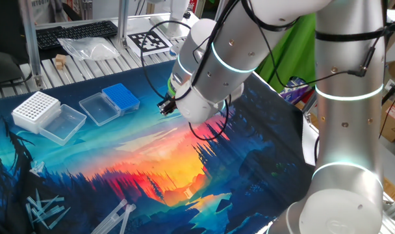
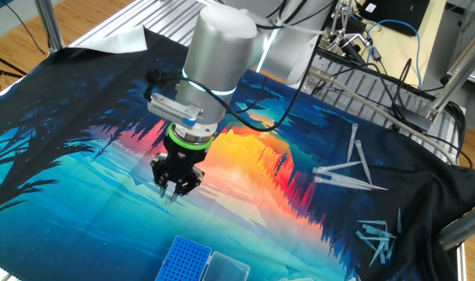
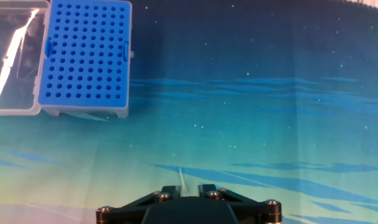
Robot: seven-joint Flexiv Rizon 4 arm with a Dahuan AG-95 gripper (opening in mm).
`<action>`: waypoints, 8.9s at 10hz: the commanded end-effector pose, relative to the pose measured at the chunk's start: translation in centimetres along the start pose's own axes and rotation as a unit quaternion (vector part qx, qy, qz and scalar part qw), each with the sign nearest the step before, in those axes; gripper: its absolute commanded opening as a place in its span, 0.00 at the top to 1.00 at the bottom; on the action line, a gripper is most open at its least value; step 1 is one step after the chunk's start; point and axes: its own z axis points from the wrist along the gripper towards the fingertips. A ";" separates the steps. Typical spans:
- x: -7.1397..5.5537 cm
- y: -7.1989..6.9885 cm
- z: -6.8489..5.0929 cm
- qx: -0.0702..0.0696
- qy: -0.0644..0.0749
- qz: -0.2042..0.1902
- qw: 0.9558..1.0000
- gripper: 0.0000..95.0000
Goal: Insert a small pipette tip into the holder for small pipette tips
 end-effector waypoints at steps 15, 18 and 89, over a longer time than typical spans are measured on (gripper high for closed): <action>0.4 0.1 0.5 0.002 -0.016 -0.008 1.000 0.80; 0.6 0.6 0.9 0.002 -0.018 -0.001 1.000 0.80; -2.1 1.5 -1.7 -0.051 0.145 0.029 0.988 1.00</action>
